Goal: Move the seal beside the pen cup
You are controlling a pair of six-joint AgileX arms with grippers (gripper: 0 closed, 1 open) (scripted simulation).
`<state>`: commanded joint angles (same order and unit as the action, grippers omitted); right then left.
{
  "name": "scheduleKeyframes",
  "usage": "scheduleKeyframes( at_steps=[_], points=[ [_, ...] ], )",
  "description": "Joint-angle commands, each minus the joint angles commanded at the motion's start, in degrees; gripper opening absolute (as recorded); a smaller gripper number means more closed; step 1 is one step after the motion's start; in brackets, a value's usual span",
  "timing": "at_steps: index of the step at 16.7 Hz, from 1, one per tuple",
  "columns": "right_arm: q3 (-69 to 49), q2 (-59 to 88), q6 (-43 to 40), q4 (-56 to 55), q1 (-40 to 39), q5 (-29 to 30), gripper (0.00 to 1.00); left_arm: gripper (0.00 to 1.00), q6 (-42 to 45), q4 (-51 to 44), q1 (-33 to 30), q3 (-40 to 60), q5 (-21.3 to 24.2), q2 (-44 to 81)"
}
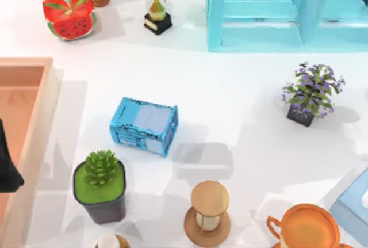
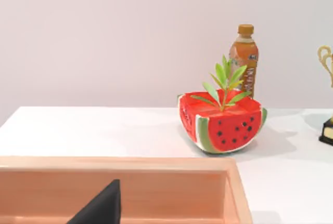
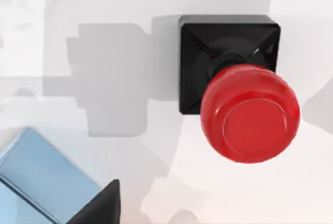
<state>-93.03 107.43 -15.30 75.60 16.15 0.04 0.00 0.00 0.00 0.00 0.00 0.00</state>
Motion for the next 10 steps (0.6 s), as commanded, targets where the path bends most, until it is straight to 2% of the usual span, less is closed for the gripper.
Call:
scheduleKeyframes(
  at_steps=[4, 10],
  points=[
    [2.16, 0.37, 0.21, -2.25, -0.17, 0.0, 1.0, 1.0, 0.0, 0.0, 0.0, 0.0, 0.0, 0.0],
    [13.76, 3.33, 0.25, -17.68, -0.2, 0.02, 1.0, 1.0, 0.0, 0.0, 0.0, 0.0, 0.0, 0.0]
  ],
)
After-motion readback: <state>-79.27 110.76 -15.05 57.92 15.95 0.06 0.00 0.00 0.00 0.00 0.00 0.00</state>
